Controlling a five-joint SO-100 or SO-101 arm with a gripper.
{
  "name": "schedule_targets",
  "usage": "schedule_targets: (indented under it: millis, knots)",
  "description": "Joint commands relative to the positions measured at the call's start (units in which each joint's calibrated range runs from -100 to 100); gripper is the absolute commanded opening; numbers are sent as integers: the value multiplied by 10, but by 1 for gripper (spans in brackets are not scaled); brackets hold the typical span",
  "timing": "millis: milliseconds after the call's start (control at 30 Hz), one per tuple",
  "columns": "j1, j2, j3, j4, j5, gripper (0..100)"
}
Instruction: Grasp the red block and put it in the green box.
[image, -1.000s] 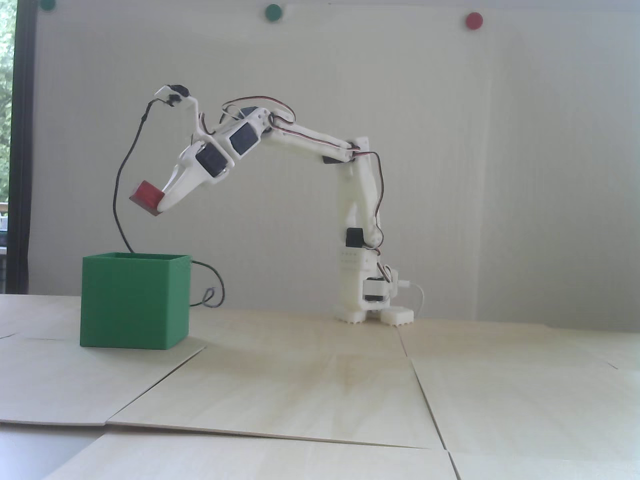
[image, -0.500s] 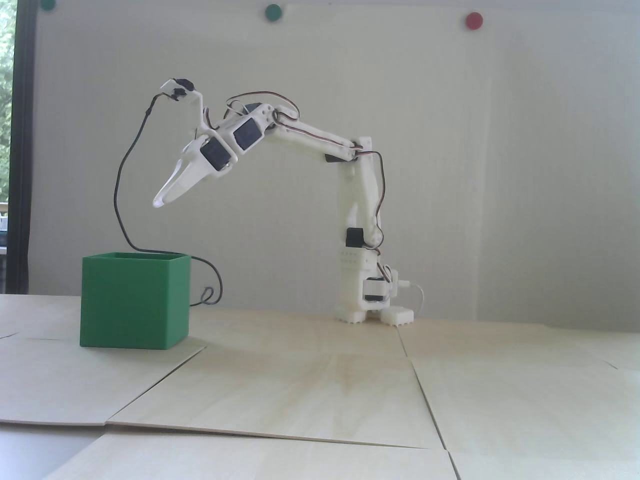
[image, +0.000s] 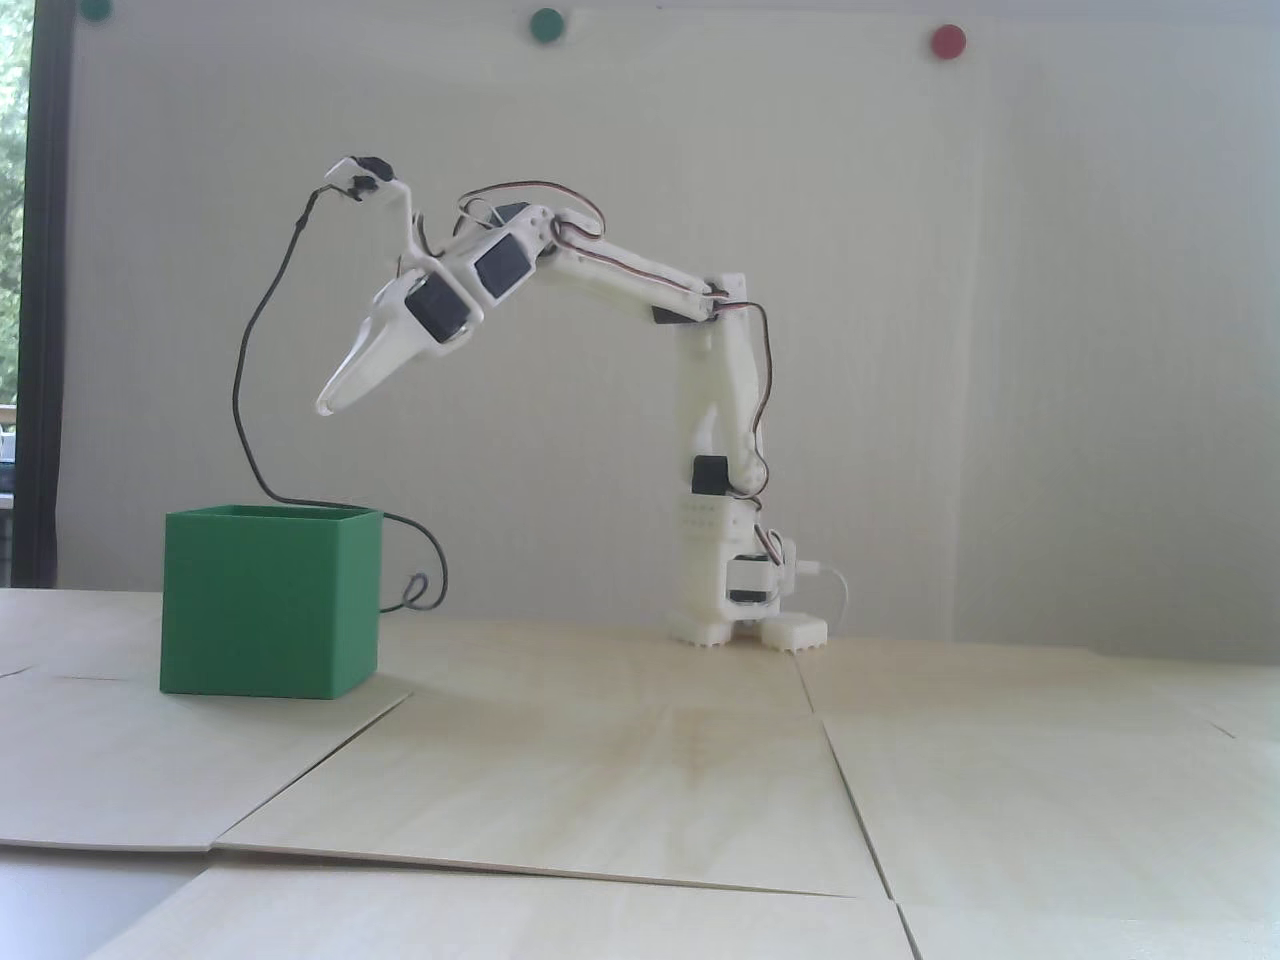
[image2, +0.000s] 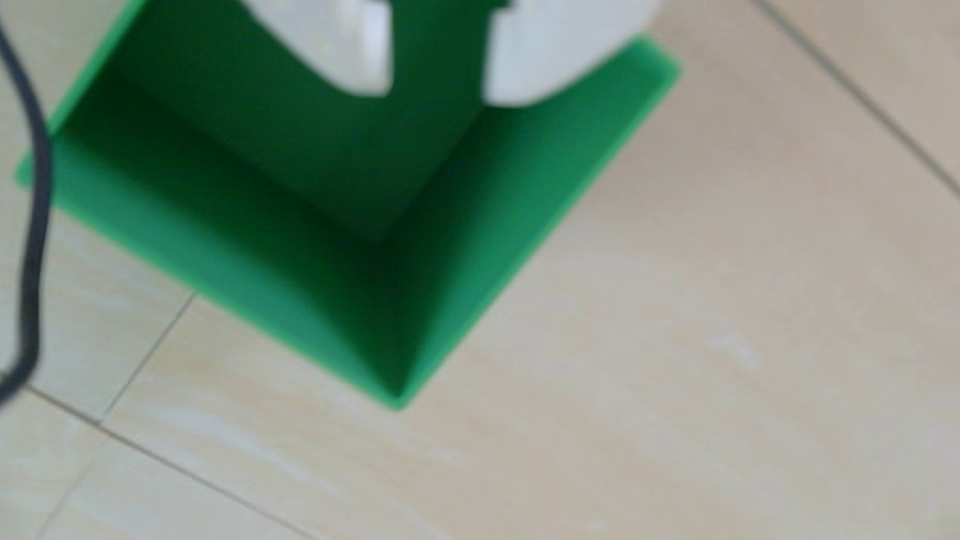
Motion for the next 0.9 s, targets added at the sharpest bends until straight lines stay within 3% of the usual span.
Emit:
schedule_targets:
  millis: [0,233,567,867]
  knots:
    - [-39,-113,20,59,-1,2]
    - [-127,-298,248,58,-31,2]
    - [-265,-563,700,-55,-64,2]
    - [-350,-760,1009,-69,-60,2]
